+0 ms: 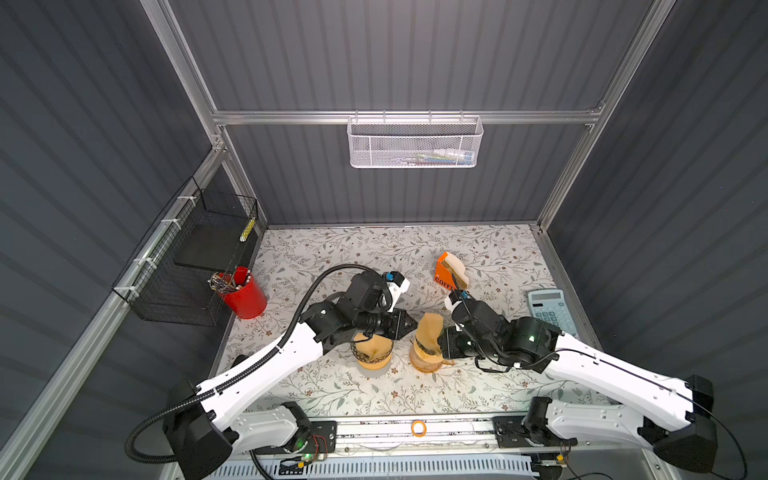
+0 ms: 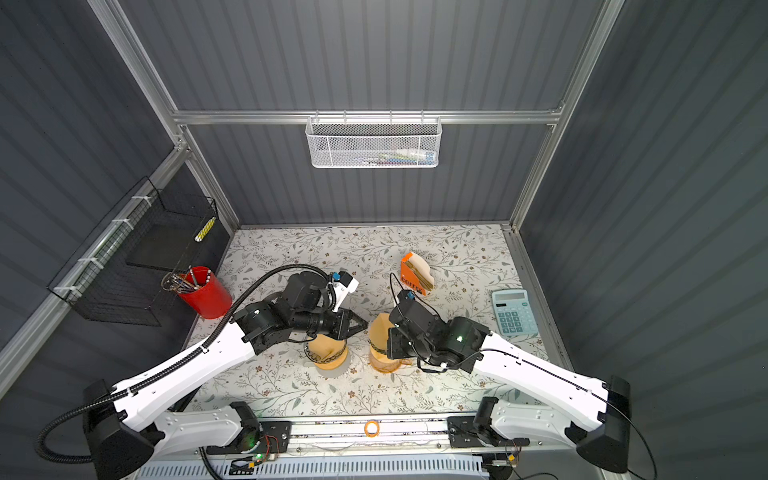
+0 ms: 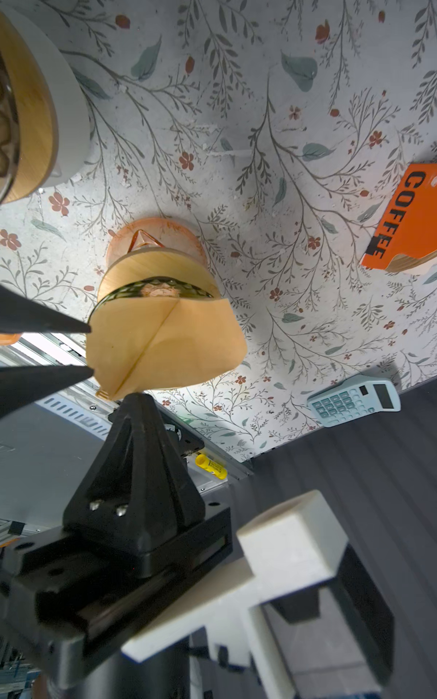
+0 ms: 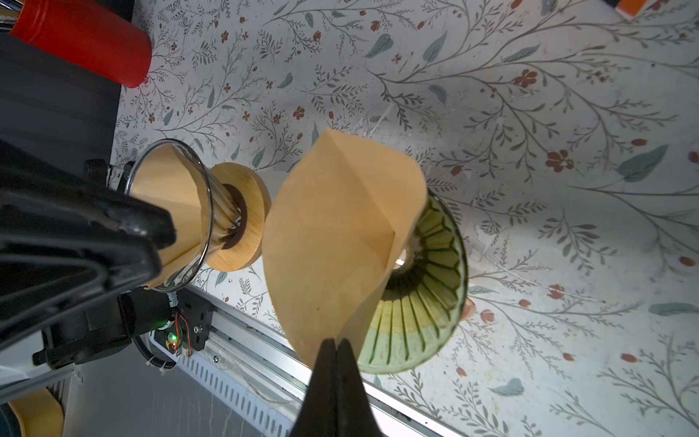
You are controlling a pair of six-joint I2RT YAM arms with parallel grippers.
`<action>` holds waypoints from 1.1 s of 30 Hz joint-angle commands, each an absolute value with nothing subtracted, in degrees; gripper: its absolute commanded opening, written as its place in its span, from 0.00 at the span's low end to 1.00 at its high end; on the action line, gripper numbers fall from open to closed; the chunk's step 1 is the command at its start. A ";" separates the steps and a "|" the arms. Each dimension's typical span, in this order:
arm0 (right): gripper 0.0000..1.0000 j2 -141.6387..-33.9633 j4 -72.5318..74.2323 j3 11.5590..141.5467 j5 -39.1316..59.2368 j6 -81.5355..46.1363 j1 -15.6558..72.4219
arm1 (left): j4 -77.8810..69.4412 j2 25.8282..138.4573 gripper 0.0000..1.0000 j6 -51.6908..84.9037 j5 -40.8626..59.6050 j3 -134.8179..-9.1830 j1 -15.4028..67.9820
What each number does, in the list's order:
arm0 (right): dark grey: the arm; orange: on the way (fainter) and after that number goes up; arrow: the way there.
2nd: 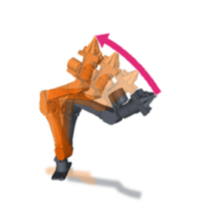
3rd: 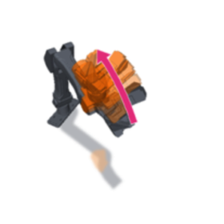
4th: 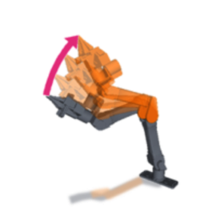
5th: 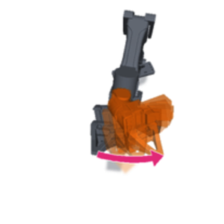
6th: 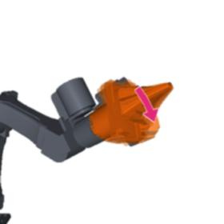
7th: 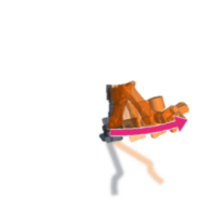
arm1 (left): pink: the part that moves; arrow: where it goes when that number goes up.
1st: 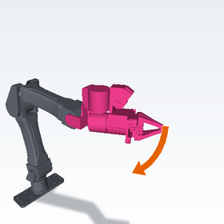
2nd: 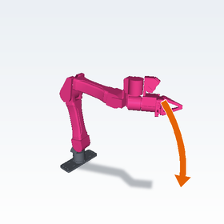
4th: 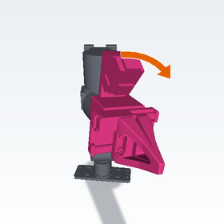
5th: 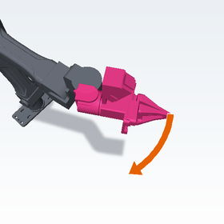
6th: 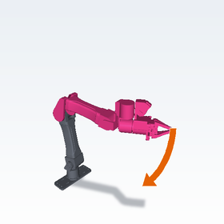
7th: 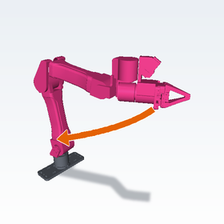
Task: Place the coffee filter in the dripper
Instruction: 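Carry the paper filter toward the green dripper held by the left gripper, then lower the paper filter into the green dripper with the right gripper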
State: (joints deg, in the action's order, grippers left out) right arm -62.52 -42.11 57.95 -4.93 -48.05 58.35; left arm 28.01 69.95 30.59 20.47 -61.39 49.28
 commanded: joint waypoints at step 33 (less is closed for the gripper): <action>0.32 -57.93 -47.76 60.91 -9.72 -47.24 58.42 | 28.83 77.53 0.16 29.77 19.26 -62.79 51.33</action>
State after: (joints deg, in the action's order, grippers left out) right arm -58.81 -45.69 58.70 -8.40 -47.90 58.33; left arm 28.69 77.56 30.59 19.97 -61.89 50.98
